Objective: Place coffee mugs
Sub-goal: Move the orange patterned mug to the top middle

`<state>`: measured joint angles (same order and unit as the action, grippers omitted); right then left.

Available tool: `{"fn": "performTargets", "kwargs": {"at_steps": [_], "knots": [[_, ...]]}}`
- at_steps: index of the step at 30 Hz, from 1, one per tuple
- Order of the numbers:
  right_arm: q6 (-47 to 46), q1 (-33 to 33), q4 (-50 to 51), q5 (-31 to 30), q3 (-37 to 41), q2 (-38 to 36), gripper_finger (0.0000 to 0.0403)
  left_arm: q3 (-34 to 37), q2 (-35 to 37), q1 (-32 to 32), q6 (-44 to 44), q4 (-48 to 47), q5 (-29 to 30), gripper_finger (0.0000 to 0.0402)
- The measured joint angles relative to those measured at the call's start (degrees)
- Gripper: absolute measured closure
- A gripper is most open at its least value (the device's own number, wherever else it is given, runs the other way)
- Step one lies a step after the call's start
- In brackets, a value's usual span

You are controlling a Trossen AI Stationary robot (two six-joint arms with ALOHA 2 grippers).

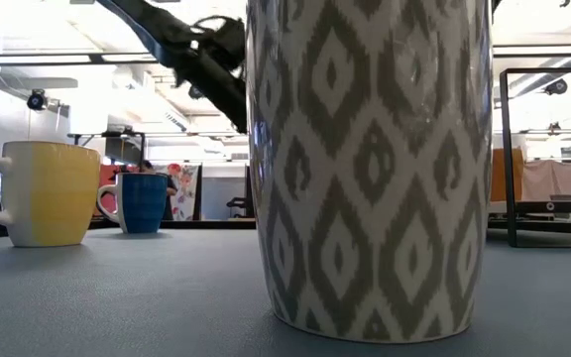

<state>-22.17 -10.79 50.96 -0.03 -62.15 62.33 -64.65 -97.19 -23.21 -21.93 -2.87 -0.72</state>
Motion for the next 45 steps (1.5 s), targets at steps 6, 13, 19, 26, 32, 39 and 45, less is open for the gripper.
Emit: {"fn": "performTargets", "kwargs": {"at_steps": [6,13,19,26,32,39,45], "knots": [[-0.81,0.0,4.46,-0.01,0.0,0.0,0.0282,-4.71,-6.23,-0.98,1.67,-0.15,-4.71,0.0306],[-0.36,0.0,5.91,0.0,0.0,0.0,0.028,-7.18,-10.44,-1.28,4.04,-0.92,-3.8,0.0306],[0.34,0.0,5.82,0.0,0.0,0.0,0.0284,-8.28,-11.9,-1.98,9.2,-0.65,-3.04,0.0307],[2.23,0.0,5.81,0.0,0.0,0.0,0.0282,-9.49,-13.54,-1.96,10.19,-1.68,-4.18,0.0369],[2.67,0.0,5.81,0.0,0.0,0.0,0.0283,-11.16,-13.72,-1.94,6.64,-2.6,-8.05,0.0384],[2.88,0.0,5.81,0.0,0.0,0.0,0.0286,-14.37,-13.72,-1.93,-6.32,-8.54,-17.29,0.0395],[2.9,0.0,5.81,0.0,0.0,0.0,0.0287,-16.91,-13.7,-1.98,-16.06,-14.57,-20.02,0.039]]}}
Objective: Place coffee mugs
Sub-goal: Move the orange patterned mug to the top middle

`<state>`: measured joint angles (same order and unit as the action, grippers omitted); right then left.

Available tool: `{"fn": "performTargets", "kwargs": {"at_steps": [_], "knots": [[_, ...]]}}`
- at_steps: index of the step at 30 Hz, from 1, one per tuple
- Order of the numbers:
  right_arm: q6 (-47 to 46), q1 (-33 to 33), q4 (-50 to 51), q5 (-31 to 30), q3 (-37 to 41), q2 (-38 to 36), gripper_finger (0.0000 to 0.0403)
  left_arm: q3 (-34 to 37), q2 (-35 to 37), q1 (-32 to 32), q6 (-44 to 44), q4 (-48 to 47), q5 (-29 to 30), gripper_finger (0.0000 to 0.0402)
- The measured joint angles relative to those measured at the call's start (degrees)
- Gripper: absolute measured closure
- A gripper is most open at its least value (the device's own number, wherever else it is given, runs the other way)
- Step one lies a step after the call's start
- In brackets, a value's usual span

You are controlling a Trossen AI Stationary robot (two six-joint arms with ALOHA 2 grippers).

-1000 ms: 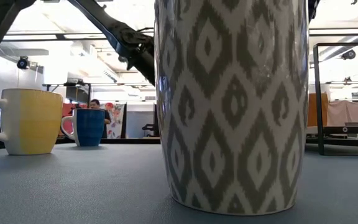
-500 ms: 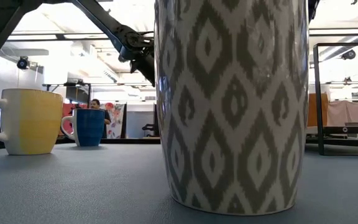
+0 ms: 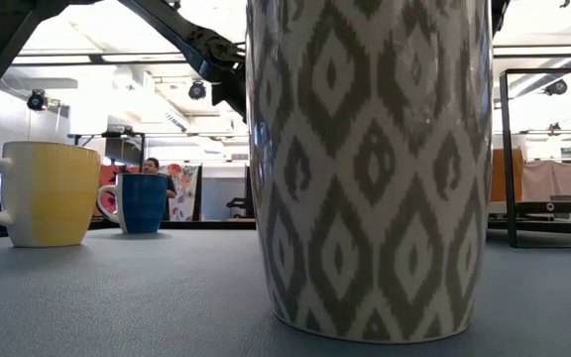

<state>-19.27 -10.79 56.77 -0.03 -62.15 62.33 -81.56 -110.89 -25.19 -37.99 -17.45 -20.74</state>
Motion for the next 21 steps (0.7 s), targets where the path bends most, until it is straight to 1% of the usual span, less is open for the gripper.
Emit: {"fn": "performTargets", "kwargs": {"at_steps": [4,10,16,21], "knots": [[0.0,0.0,0.0,0.0,0.0,0.0,0.029,-0.47,-0.13,-0.02,0.94,-2.21,2.54,0.0389],[-0.02,0.0,-0.02,0.0,0.0,0.0,0.0291,-0.59,-0.13,-0.02,3.95,-2.54,2.9,0.0378],[0.0,0.0,-0.02,0.0,0.0,0.0,0.0291,-1.04,-0.07,0.04,7.38,-2.04,2.65,0.0346],[0.0,0.0,-0.02,0.0,0.0,0.0,0.0291,-1.04,-0.07,0.54,12.43,-2.17,1.74,0.0313]]}}
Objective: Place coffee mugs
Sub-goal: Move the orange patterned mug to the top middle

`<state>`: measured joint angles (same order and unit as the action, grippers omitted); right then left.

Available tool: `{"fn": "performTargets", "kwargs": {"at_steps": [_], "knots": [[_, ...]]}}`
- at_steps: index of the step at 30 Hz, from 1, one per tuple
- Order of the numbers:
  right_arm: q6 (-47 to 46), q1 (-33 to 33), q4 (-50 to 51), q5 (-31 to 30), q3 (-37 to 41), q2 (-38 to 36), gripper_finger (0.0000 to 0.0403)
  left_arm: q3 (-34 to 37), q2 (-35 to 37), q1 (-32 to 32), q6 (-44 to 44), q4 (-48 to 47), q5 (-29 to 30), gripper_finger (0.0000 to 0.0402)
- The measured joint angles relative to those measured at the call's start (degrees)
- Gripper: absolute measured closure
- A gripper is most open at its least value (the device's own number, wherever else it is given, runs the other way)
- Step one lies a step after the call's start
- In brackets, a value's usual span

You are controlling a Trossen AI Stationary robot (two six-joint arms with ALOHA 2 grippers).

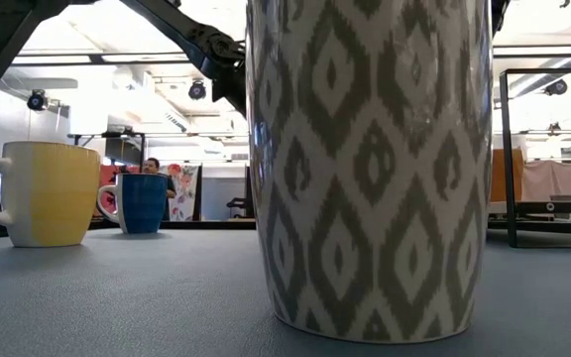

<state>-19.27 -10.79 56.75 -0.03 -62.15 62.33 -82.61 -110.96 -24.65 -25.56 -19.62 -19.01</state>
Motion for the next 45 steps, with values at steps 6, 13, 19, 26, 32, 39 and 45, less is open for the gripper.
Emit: {"fn": "performTargets", "kwargs": {"at_steps": [6,13,19,26,32,39,45], "knots": [[-0.02,0.0,0.0,0.0,0.0,0.0,0.0291,0.02,0.0,1.78,3.92,-0.11,-1.65,0.0282],[-0.13,0.01,0.0,0.0,0.0,0.0,0.0291,0.02,0.0,3.83,11.78,0.17,-1.48,0.026],[-0.08,0.0,-0.02,0.0,0.0,0.0,0.0291,0.02,0.0,4.55,16.2,1.97,5.0,0.0255],[-0.17,0.0,-0.02,0.0,0.0,0.0,0.0291,0.06,0.0,4.72,18.63,2.05,8.6,0.0254],[-0.15,0.0,-0.03,0.0,0.0,0.0,0.0291,0.09,-0.59,5.21,20.21,2.0,8.55,0.0254],[-0.16,0.0,-0.04,0.0,0.0,0.0,0.0291,0.05,-4.2,5.4,21.18,3.09,8.97,0.0262],[-0.17,0.02,-0.03,-0.02,0.0,0.0,0.0291,-2.41,-5.92,5.4,19.03,2.8,10.93,0.0316]]}}
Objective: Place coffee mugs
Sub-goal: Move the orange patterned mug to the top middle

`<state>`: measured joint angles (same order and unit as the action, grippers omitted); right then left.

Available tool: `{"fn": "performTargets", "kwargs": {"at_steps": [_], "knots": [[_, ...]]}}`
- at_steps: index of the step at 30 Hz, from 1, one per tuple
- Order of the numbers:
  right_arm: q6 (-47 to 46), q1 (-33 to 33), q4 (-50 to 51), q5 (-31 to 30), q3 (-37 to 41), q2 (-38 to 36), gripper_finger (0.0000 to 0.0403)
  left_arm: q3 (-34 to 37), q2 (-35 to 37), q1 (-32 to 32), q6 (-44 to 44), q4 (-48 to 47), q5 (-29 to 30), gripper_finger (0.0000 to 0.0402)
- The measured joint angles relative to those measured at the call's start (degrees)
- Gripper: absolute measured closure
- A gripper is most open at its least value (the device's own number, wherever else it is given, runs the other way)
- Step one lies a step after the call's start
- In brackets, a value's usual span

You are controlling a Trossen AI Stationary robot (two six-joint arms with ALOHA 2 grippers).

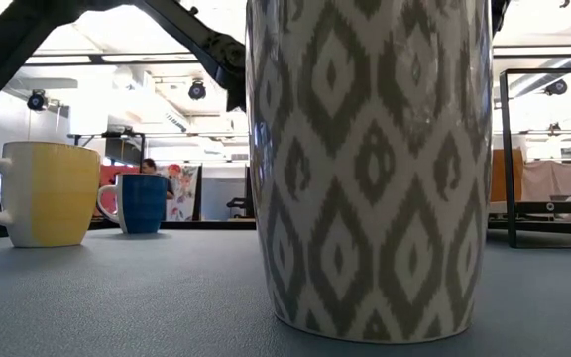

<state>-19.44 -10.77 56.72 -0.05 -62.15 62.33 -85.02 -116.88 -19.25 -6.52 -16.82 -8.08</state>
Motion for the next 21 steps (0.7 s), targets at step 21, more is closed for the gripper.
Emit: {"fn": "performTargets", "kwargs": {"at_steps": [21], "knots": [[-0.04,-0.01,-0.02,-0.03,0.0,0.02,0.0291,-37.44,-20.07,-0.2,-12.99,-28.15,-0.22,0.0392]]}}
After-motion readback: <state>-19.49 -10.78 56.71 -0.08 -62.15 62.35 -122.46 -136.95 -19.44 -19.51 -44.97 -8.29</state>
